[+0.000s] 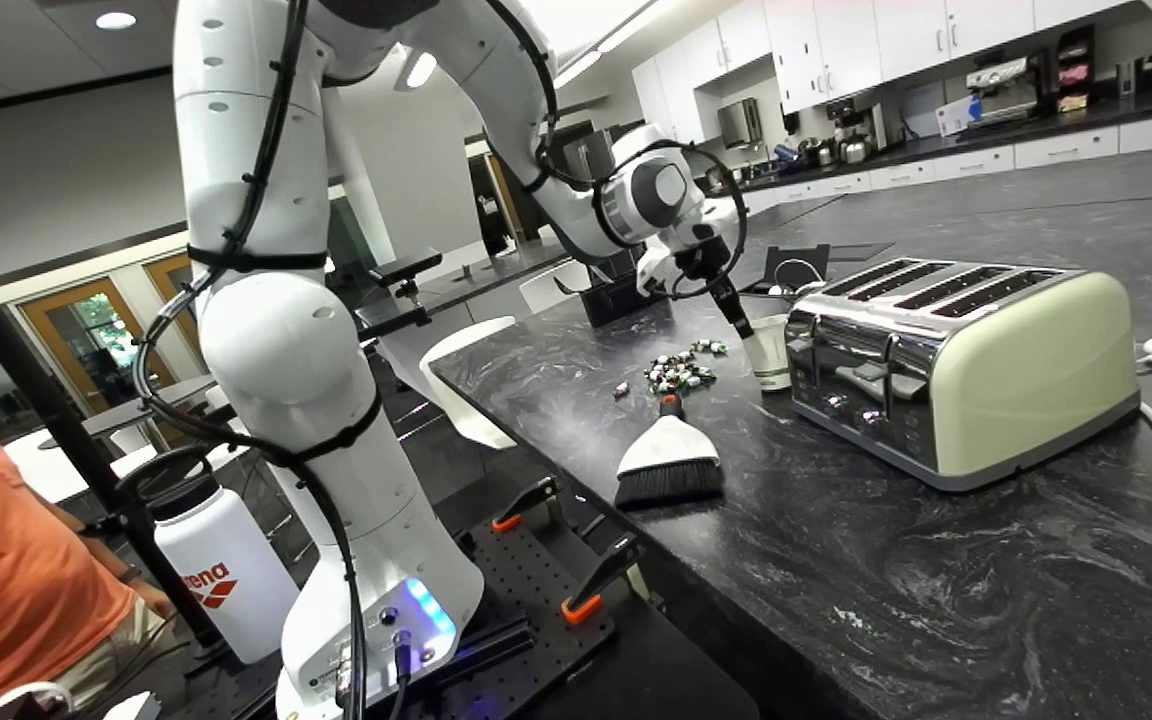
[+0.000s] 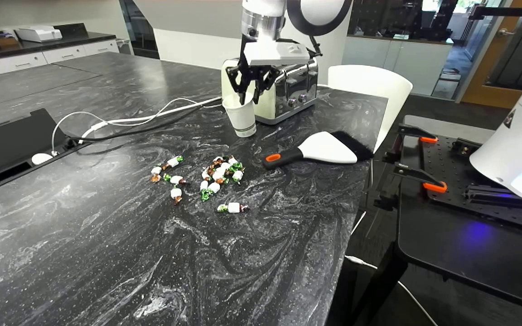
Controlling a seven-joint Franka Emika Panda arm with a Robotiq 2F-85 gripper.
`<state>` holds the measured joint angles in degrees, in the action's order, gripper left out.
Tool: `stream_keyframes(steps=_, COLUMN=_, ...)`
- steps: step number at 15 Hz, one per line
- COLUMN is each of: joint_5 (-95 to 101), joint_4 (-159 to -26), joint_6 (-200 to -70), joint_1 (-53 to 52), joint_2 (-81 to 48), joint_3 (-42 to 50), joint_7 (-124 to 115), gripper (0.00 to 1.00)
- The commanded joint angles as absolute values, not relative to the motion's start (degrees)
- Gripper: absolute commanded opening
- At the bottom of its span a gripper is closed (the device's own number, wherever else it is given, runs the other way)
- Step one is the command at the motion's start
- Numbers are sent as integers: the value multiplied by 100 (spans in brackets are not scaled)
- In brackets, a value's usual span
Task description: Pour the sweets in the cup onto the counter
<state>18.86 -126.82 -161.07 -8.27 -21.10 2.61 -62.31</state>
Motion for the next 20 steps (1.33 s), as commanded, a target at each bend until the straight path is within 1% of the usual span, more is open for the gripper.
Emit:
stream_keyframes(steps=1, joint_5=2259, joint_4=-12972, joint_6=-16044, joint_1=-1587, joint_2=-1382, joint_3=812, joint_7=-6481, gripper=70)
stream_keyframes(steps=4, joint_5=2912, joint_4=-12976, joint_6=-15674, joint_1=-1899, joint_2=-901, joint_3=977, joint_7=-6744, gripper=94)
stream_keyframes(steps=5, joint_5=3196, joint_4=-12994, joint_6=-15531, joint_1=-2001, joint_2=-705, joint_3=1025, joint_7=-6860, gripper=98)
stream_keyframes(steps=6, joint_5=3461, joint_4=-12993, joint_6=-15331, joint_1=-2069, joint_2=-540, joint_3=1030, joint_7=-6948, gripper=100)
stream_keyframes(steps=8, joint_5=3940, joint_4=-13010, joint_6=-14766, joint_1=-2170, joint_2=-142, joint_3=926, joint_7=-6991, gripper=100)
stream_keyframes(steps=9, joint_5=4112, joint_4=-13027, joint_6=-14465, joint_1=-1811, joint_2=64, joint_3=440, joint_7=-6931, gripper=100)
stream_keyframes(steps=12, joint_5=4236, joint_4=-13088, joint_6=-13848, joint_1=-1587, joint_2=508, joint_3=-138, joint_7=-6747, gripper=100)
stream_keyframes(steps=16, joint_5=4149, joint_4=-13185, joint_6=-13512, joint_1=-1349, joint_2=879, joint_3=-701, joint_7=-6596, gripper=100)
stream_keyframes(steps=20, joint_5=4204, joint_4=-13293, joint_6=-13479, joint_1=-1177, joint_2=1041, joint_3=-988, joint_7=-6524, gripper=100)
